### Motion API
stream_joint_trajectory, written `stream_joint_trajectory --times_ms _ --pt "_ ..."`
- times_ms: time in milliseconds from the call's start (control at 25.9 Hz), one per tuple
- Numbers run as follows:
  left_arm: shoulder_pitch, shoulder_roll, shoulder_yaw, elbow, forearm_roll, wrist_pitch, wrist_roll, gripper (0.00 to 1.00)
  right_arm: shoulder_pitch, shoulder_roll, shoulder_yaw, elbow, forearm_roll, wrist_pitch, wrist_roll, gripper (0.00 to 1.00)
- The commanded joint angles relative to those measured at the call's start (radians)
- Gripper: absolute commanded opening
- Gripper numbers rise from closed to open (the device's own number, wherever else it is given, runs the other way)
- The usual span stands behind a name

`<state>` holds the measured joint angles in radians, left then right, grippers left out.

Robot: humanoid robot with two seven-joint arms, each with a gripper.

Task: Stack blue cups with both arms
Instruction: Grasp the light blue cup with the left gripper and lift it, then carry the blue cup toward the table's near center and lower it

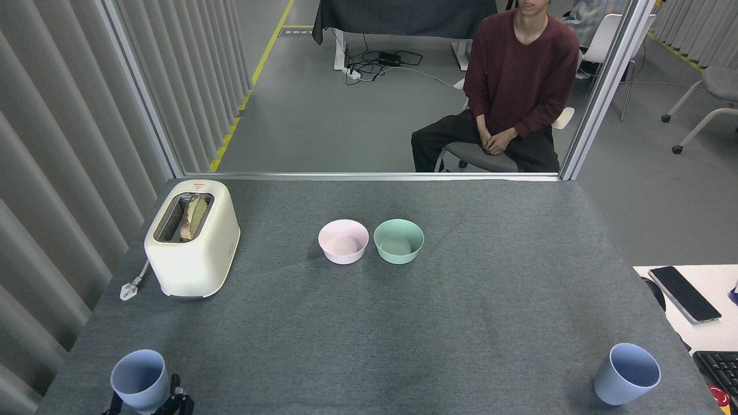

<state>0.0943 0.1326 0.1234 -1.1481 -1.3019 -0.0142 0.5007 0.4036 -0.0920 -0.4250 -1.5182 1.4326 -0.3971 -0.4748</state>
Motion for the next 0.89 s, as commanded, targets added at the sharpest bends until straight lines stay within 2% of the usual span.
stream_joint_trajectory --times_ms 0,39,77,116,232,309,387,503,696,851 --pt "-0.054 0.005 -0.001 0.045 -0.002 -0.001 0.006 0.98 0.0 0.0 0.0 0.0 0.0 0.0 0.004 1.0" --pt "-0.056 0.01 -0.002 0.047 -0.002 -0.003 0.009 0.84 0.0 0.0 0.0 0.0 0.0 0.0 0.004 1.0" --pt "-0.054 0.018 -0.007 0.047 -0.007 -0.003 0.009 0.56 0.001 0.0 0.0 0.001 0.0 0.0 0.004 1.0" --pt "-0.054 0.022 -0.008 0.045 -0.017 -0.003 0.009 0.35 0.001 0.002 0.0 0.0 0.0 0.0 0.004 1.0" --pt "-0.045 0.021 -0.01 0.024 -0.034 -0.02 0.009 0.34 0.003 0.002 0.0 0.0 0.0 0.0 0.004 1.0" --pt "-0.025 0.021 -0.028 -0.073 -0.034 -0.059 0.001 0.34 0.003 0.002 0.0 0.0 0.0 0.0 0.004 1.0" --pt "-0.001 0.021 -0.111 -0.154 -0.036 -0.102 -0.004 0.34 0.004 0.002 0.0 0.0 0.002 0.0 0.004 1.0" --pt "-0.015 0.022 -0.303 -0.229 -0.068 -0.109 -0.01 0.36 0.003 0.0 0.002 -0.004 0.002 0.0 0.004 1.0" --pt "-0.096 -0.002 -0.548 -0.213 -0.211 -0.119 -0.054 0.37 0.0 -0.003 0.002 -0.002 0.002 0.0 0.004 1.0" --pt "-0.113 -0.07 -0.623 -0.136 -0.254 -0.122 -0.053 0.4 -0.002 -0.003 0.002 -0.004 0.002 0.0 0.004 1.0"
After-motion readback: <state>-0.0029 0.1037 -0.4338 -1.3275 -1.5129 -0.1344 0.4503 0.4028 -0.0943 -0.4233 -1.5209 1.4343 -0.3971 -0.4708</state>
